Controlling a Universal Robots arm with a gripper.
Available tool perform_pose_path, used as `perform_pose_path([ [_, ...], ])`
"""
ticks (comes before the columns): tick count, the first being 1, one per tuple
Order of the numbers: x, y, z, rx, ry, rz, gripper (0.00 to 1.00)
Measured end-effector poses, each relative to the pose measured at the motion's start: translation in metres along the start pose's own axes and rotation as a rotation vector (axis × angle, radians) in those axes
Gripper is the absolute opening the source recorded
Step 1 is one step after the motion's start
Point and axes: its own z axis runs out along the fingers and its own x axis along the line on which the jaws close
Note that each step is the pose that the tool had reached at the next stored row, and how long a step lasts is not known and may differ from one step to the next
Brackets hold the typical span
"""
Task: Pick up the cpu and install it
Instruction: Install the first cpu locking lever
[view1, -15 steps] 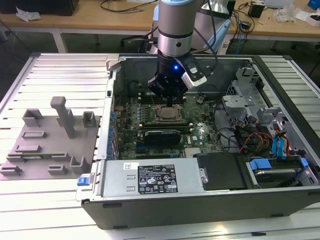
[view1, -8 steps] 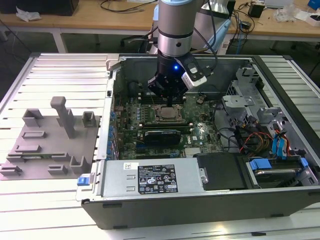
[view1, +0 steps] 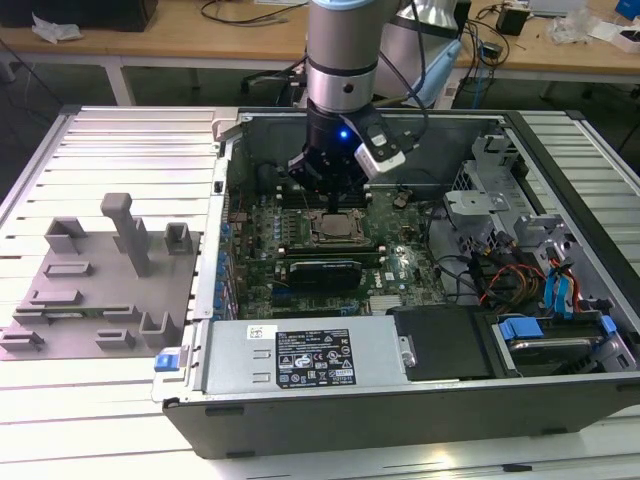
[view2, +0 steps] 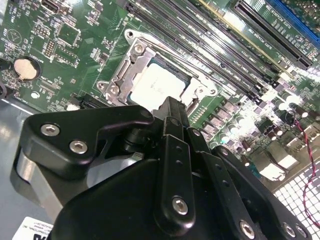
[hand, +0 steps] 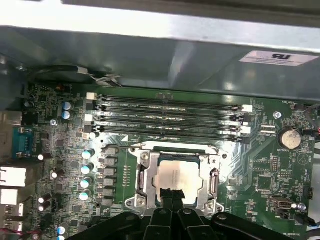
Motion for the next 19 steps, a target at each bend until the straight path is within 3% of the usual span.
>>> perform_pose_path([
  [14,0.0262,0.0064,-0.0007,-0.0001,-0.0001,0.0,0.11],
  [19,0.0407,0.0088,-0.0011,-0.0001,-0.0001,0.0,0.11],
])
